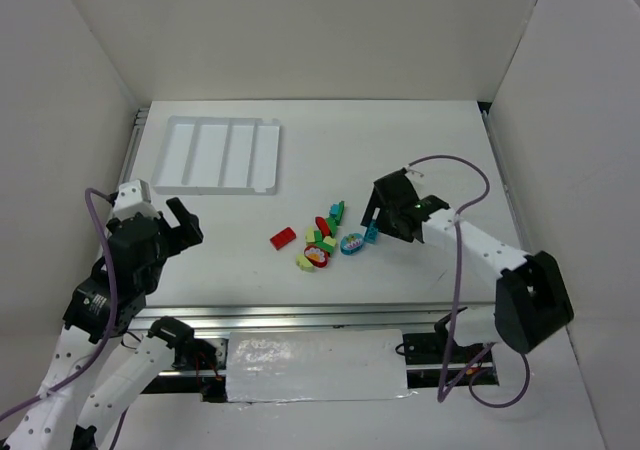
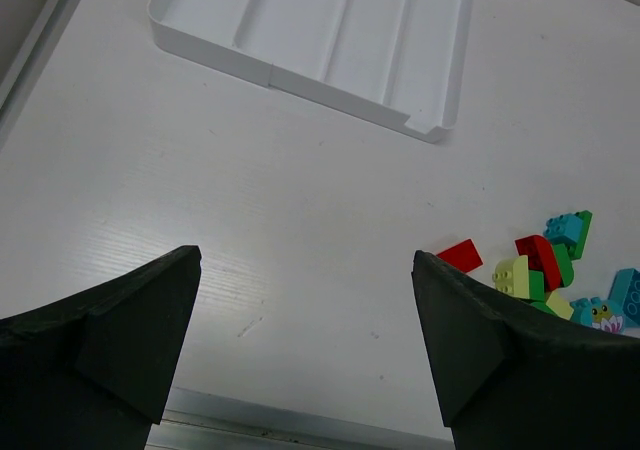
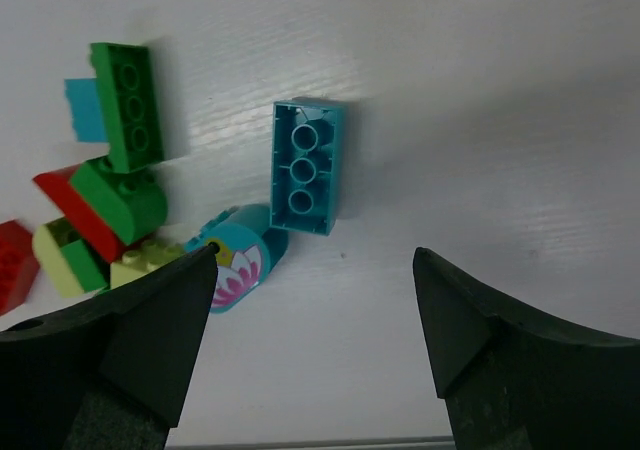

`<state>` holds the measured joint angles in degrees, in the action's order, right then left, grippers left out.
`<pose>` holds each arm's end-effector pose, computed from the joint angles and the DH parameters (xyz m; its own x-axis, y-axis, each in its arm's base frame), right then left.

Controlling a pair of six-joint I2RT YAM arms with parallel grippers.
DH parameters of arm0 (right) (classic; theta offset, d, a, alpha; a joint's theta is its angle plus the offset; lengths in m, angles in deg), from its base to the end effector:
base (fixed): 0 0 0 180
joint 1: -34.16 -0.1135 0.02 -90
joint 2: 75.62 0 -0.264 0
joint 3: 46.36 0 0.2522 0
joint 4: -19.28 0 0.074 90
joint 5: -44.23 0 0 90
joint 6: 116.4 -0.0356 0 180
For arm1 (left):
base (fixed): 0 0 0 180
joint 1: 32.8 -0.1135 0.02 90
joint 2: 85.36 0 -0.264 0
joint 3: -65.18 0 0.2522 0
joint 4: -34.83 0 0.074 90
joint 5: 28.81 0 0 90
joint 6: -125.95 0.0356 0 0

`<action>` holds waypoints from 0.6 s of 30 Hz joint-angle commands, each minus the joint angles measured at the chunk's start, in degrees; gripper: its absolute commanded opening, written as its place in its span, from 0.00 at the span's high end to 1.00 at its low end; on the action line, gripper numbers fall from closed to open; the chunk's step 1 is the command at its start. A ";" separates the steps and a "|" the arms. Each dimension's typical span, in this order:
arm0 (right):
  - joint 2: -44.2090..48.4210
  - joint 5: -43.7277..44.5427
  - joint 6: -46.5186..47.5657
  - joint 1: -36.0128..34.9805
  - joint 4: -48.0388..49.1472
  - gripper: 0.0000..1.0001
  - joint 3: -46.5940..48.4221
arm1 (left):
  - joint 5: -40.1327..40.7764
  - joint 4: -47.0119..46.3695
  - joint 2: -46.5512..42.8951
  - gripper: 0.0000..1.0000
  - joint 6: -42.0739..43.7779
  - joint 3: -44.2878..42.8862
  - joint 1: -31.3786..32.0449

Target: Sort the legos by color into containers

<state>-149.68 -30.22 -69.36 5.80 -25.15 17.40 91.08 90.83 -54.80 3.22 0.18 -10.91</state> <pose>0.2317 0.1142 0.2338 -0.7448 0.3440 -0.5717 0.2544 0.9385 0.2333 0.0977 -0.0201 0.3518 -0.2291 -0.4131 -0.8814 -0.2742 0.8962 -0.3488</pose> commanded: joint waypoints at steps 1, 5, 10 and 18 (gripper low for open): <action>-4.94 1.85 -0.73 -0.38 4.74 0.15 3.87 | -0.97 -2.51 -0.86 0.01 1.79 0.35 -0.09; -14.17 0.09 -0.28 -0.21 5.28 0.24 6.42 | -1.94 -2.86 -0.69 0.00 2.23 0.27 -0.09; -18.30 0.18 -0.11 -0.29 7.29 0.25 5.37 | -2.29 -2.86 -1.12 0.01 2.23 0.35 0.08; -20.51 1.32 0.51 -0.29 7.64 0.42 5.29 | -2.29 -2.78 -1.65 0.00 2.23 0.36 0.08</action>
<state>-170.68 -30.33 -68.99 5.80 -20.15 21.44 89.29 90.50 -55.76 4.46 0.38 -10.91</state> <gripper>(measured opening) 0.587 0.994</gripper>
